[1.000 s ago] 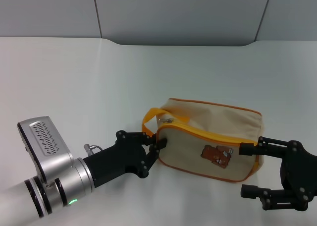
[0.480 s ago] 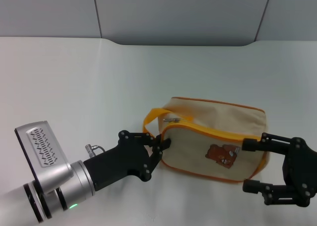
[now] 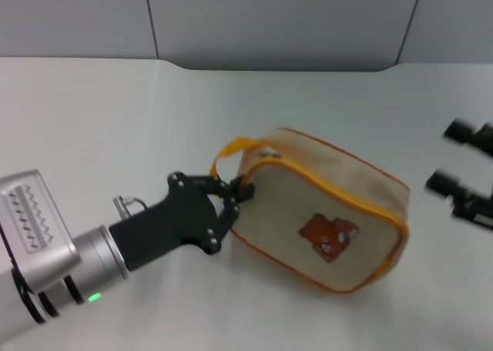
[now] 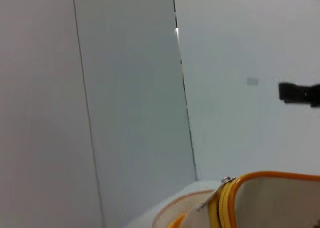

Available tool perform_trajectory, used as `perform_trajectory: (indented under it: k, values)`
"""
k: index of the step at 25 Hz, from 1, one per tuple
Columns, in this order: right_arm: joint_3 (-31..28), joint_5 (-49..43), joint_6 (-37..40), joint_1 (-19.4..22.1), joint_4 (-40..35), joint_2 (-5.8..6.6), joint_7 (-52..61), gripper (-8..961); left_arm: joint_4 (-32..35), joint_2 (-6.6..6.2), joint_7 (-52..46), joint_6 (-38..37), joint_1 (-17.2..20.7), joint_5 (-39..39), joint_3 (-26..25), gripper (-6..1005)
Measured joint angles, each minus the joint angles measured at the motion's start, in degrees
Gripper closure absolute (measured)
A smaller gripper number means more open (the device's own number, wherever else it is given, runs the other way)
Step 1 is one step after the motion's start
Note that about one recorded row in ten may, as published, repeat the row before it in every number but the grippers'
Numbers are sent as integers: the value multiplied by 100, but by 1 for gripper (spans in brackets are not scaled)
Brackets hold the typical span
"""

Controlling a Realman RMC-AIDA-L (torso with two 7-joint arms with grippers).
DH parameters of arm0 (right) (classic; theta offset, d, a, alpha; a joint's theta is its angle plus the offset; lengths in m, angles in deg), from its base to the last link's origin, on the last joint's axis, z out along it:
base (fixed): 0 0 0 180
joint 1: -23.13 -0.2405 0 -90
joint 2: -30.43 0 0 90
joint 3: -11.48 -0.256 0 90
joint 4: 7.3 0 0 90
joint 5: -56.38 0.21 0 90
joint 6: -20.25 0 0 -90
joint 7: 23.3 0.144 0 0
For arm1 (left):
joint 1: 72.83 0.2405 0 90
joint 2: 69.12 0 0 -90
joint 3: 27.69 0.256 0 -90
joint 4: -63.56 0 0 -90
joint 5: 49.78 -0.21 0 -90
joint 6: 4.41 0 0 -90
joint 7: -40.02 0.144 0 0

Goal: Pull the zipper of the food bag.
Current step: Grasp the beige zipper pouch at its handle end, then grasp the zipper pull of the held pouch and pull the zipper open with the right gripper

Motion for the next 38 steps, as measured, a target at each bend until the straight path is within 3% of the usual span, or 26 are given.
perform_trajectory:
  k: [7,14,18,20,21,25,30,38]
  values:
    - [-40,819,-559,149,625,-24,-662,151,724,-9,-12,-545,-32,-18,23,934]
    - [10,965,-1114,-131,1535,-49,-2258,151,1217,-18,176,-868,-36,-34,168,938]
    - [37,936,-1345,-396,2198,-55,-3642,151,1455,-24,157,-1036,-5,-11,186,939]
    - [67,928,-1537,-560,2815,-63,-5222,151,1453,-24,157,-1105,1,-3,192,939]
    - [67,928,-1537,-560,2815,-63,-5222,151,1453,-24,157,-1105,1,-3,192,939]
    - [75,918,-1664,-668,3613,-65,-7262,151,1428,-15,181,-1081,2,-2,198,939]
    - [43,918,-1959,-781,3933,-70,-8204,152,1427,-11,178,-1090,1,2,187,938]
    - [38,918,-2168,-947,4148,-74,-8553,152,1411,-2,171,-1075,2,3,216,942]
